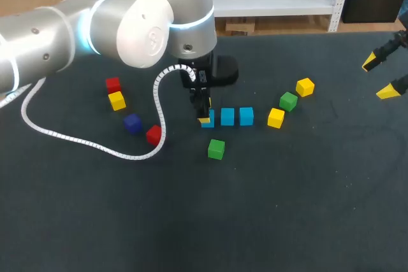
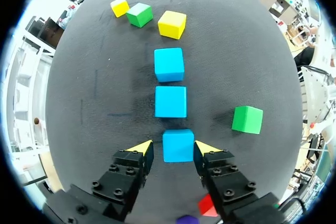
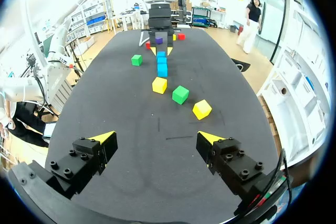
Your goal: Place the blue cubes, place green cubes on the blue cubes, place the yellow cubes on the green cubes, then place the red cubes on the yellow cubes, and place purple cube on the red cubes.
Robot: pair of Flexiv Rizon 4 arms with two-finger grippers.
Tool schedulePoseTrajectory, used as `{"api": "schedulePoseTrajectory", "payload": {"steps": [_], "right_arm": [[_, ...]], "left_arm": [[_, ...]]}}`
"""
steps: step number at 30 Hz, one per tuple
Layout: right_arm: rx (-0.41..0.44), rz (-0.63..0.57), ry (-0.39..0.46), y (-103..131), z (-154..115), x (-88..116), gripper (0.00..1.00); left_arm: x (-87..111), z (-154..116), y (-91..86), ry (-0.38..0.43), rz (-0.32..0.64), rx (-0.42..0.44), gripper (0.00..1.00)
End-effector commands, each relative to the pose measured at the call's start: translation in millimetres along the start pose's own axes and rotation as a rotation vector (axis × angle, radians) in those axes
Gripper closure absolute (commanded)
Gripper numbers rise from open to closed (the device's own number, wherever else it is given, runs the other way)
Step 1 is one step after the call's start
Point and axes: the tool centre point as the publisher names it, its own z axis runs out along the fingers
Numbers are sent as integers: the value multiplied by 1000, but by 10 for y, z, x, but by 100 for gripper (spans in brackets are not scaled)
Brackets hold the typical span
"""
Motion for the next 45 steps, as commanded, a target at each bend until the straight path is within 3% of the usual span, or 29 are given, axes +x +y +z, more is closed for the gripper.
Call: {"api": "schedulePoseTrajectory", "payload": {"steps": [1,9,10,12,13,16,22,26,30,35,45], "right_arm": [[-1,-1,-2,-6,3,2,0],[-1,-1,-2,-6,3,2,0],[-1,-1,-2,-6,3,2,0],[-1,-1,-2,-6,3,2,0],[-1,-1,-2,-6,3,2,0],[-1,-1,-2,-6,3,2,0],[-1,-1,-2,-6,3,2,0],[-1,-1,-2,-6,3,2,0],[-1,-1,-2,-6,3,2,0],[-1,-1,-2,-6,3,2,0],[-1,-1,-2,-6,3,2,0]], "left_arm": [[-7,13,81,5,3,9,52],[-15,18,63,7,4,12,49],[-17,13,55,7,4,14,43],[-23,-37,21,-1,19,17,9],[-20,-93,-6,-17,27,16,0],[25,-345,-96,-35,71,-1,0],[295,-1002,-212,-168,165,-48,0],[476,-1345,-261,-169,222,-79,0],[634,-1534,-268,-137,193,-91,0],[794,-1698,-315,-195,122,-104,0],[995,-1927,-589,-249,126,-92,0]]}}
